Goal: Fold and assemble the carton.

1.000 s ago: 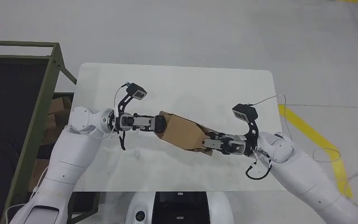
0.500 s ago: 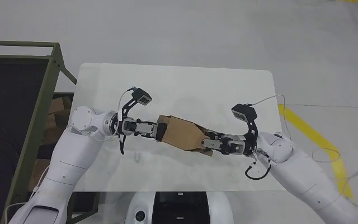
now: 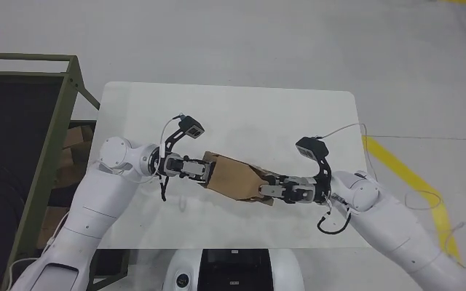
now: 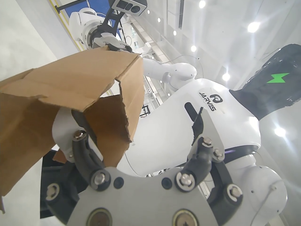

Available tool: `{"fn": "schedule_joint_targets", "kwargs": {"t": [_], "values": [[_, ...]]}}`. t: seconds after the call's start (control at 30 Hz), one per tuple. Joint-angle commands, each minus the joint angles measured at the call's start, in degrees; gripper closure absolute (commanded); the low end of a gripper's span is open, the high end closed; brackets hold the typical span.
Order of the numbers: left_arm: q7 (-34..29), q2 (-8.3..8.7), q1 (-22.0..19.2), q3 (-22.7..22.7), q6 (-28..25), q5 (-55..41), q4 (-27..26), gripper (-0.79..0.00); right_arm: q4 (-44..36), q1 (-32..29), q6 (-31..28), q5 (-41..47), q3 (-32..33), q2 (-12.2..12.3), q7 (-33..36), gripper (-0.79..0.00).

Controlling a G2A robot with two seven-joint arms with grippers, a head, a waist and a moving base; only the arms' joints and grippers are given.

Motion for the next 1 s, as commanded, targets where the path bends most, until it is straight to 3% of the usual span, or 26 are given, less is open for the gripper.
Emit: {"fn": "schedule_joint_targets", "kwargs": {"t": [0.0, 0.2, 0.37, 0.53, 0.7, 0.97], "values": [[-0.13, -0.03, -0.14, 0.26, 0.14, -0.4, -0.17, -0.785, -0.04, 0.23, 0.52, -0.43, -0.22, -0.04, 0.52, 0.0], [-0.13, 0.34, -0.45, 1.83, 0.14, 0.42, -0.32, -0.779, 0.15, 0.64, 0.9, -0.83, -0.59, -0.26, 0.9, 0.0], [-0.13, 0.83, -0.89, 3.06, 0.14, 0.42, -0.31, -0.696, 0.4, 0.85, 1.06, -0.88, -0.8, -0.45, 1.06, 0.0], [-0.13, 1.34, -1.38, 4.22, 0.14, 0.11, -0.36, -0.533, 0.5, 1.01, 1.26, -0.94, -0.9, -0.61, 1.26, 0.0], [-0.13, 1.84, -1.74, 5.11, 0.14, -0.19, -0.44, -0.434, 0.58, 1.1, 1.52, -0.9, -0.87, -0.72, 1.52, 0.0], [-0.13, 2.6, -2.17, 6.09, 0.14, -0.28, -0.35, -0.376, 1.02, 1.21, 1.72, -0.75, -0.78, -0.99, 1.71, 0.0]]}}
